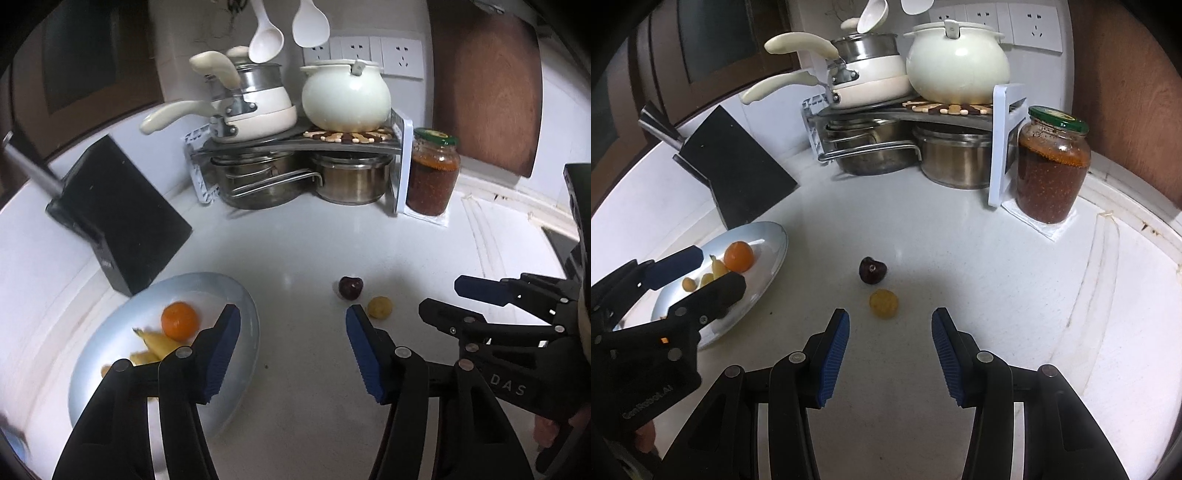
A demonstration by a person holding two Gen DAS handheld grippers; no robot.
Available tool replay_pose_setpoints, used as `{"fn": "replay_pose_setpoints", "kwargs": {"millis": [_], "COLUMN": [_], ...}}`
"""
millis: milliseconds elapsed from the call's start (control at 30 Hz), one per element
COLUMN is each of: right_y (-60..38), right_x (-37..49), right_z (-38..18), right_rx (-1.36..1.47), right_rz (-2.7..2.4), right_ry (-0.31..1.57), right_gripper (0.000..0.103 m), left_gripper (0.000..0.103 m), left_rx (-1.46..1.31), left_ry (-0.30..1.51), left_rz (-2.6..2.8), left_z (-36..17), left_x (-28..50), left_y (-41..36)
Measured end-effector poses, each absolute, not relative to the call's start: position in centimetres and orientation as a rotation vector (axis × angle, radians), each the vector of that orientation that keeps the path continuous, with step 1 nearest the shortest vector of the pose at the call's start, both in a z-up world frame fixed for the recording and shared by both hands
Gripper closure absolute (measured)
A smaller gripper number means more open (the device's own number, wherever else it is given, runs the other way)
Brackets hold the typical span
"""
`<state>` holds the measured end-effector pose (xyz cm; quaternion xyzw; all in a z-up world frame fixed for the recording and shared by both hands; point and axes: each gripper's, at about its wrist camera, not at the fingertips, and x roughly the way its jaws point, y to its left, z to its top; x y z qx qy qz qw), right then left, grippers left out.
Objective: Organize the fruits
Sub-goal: 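Withdraw both open tools from the plate toward the last loose fruits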
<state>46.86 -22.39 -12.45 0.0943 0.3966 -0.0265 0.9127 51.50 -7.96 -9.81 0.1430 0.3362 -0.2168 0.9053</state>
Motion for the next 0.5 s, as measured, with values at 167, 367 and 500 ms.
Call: {"fn": "replay_pose_setpoints", "kwargs": {"millis": [167, 367, 500], "right_y": [-22.6, -22.5, -22.3], "right_x": [48.5, 49.6, 50.1], "right_z": [-13.0, -13.7, -14.3], "right_rx": [0.240, 0.237, 0.259], "right_rz": [-0.026, -0.059, -0.061], "right_ry": [0.912, 0.959, 0.978], "right_gripper": [0.055, 0.055, 0.055], "left_gripper": [0.044, 0.047, 0.047], "left_rx": [0.336, 0.413, 0.454], "left_ry": [0.739, 0.775, 0.838], "left_rz": [-0.509, -0.563, -0.631], "left_z": [-9.5, -9.7, -10.4], "left_x": [53.3, 55.6, 56.8], "left_y": [-8.8, -9.8, -10.9]}}
